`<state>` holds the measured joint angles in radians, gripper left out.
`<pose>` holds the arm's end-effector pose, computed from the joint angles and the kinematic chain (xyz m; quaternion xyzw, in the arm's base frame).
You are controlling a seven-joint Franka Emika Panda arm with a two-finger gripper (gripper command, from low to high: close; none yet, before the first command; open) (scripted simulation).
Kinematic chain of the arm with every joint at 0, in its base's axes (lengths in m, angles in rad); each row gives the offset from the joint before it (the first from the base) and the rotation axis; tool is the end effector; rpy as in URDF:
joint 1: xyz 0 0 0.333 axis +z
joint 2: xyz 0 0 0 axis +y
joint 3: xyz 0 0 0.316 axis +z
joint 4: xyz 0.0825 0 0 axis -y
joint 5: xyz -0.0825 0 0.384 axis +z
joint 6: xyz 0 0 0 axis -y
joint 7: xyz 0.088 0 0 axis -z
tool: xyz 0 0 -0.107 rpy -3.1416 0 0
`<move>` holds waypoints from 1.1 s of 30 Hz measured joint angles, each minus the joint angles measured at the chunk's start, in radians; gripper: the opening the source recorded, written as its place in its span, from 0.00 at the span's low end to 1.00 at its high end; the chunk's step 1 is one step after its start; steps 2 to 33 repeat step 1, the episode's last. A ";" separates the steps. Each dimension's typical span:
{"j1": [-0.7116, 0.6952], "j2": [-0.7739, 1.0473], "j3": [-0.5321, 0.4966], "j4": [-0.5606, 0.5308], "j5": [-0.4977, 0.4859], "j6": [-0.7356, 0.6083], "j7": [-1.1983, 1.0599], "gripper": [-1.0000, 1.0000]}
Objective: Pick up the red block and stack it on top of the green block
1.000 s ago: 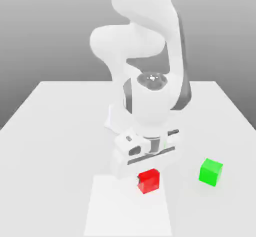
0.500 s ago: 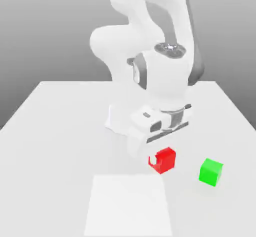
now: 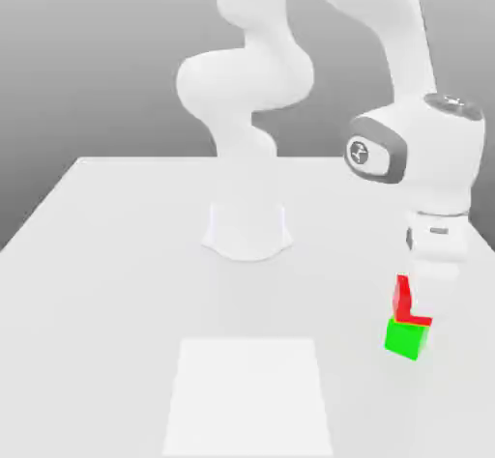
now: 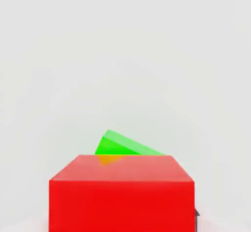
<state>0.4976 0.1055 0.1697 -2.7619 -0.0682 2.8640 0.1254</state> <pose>0.2998 0.2439 0.1846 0.9544 0.2987 -0.0004 0.0006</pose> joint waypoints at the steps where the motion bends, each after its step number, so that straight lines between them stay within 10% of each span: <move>1: 0.000 0.000 0.000 0.000 0.000 0.000 0.000 1.00; 33: 0.000 0.000 0.000 0.000 0.000 0.000 0.000 1.00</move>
